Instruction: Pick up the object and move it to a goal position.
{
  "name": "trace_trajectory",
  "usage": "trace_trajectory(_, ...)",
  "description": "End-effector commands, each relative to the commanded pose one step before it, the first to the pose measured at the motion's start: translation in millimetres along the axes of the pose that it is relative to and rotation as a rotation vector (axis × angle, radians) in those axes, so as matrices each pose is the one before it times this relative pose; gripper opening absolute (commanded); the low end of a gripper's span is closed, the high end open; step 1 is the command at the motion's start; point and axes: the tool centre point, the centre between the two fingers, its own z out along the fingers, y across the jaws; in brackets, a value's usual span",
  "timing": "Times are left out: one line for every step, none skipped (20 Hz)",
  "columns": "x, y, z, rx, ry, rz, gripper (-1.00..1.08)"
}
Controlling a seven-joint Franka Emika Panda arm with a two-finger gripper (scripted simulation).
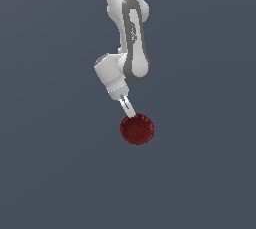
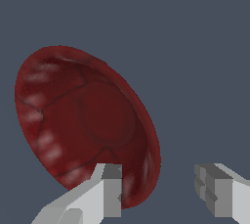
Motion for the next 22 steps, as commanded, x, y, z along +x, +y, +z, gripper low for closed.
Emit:
trace_trajectory(-0.24, 0.62, 6.98, -0.00053, -0.00025, 0.00149, 0.28)
trace_trajectory(-0.13, 0.19, 3.82, 0.0, 0.00009, 0.00069, 0.28)
trace_trajectory(-0.01, 0.21, 3.57, 0.0, 0.00011, 0.00084, 0.28)
trace_trajectory(-0.11, 0.12, 3.04, 0.00001, 0.00006, 0.00048, 0.28)
trace_trajectory(-0.01, 0.09, 2.5, 0.00004, 0.00006, 0.00048, 0.28)
trace_trajectory(0.11, 0.03, 1.94, 0.00012, 0.00006, 0.00047, 0.28)
trace_trajectory(-0.01, -0.08, 1.5, 0.0, 0.0, 0.0, 0.28)
trace_trajectory(0.13, -0.13, 0.99, 0.0, 0.0, 0.0, 0.28)
trace_trajectory(0.11, -0.32, 0.16, 0.00062, -0.00002, -0.00031, 0.28)
trace_trajectory(0.25, -0.15, 0.03, 0.0, 0.0, 0.0, 0.28)
trace_trajectory(0.0, 0.0, 0.0, 0.0, 0.0, 0.0, -1.0)
trace_trajectory(0.0, 0.0, 0.0, 0.0, 0.0, 0.0, -1.0)
trace_trajectory(0.0, 0.0, 0.0, 0.0, 0.0, 0.0, -1.0)
trace_trajectory(0.0, 0.0, 0.0, 0.0, 0.0, 0.0, -1.0)
trace_trajectory(0.0, 0.0, 0.0, 0.0, 0.0, 0.0, -1.0)
trace_trajectory(0.0, 0.0, 0.0, 0.0, 0.0, 0.0, -1.0)
trace_trajectory(0.0, 0.0, 0.0, 0.0, 0.0, 0.0, -1.0)
trace_trajectory(0.0, 0.0, 0.0, 0.0, 0.0, 0.0, -1.0)
trace_trajectory(0.0, 0.0, 0.0, 0.0, 0.0, 0.0, -1.0)
trace_trajectory(0.0, 0.0, 0.0, 0.0, 0.0, 0.0, -1.0)
trace_trajectory(-0.24, -0.29, -0.19, 0.00049, -0.00002, -0.00049, -1.0)
trace_trajectory(-0.13, -0.04, -0.17, 0.0, 0.0, 0.0, -1.0)
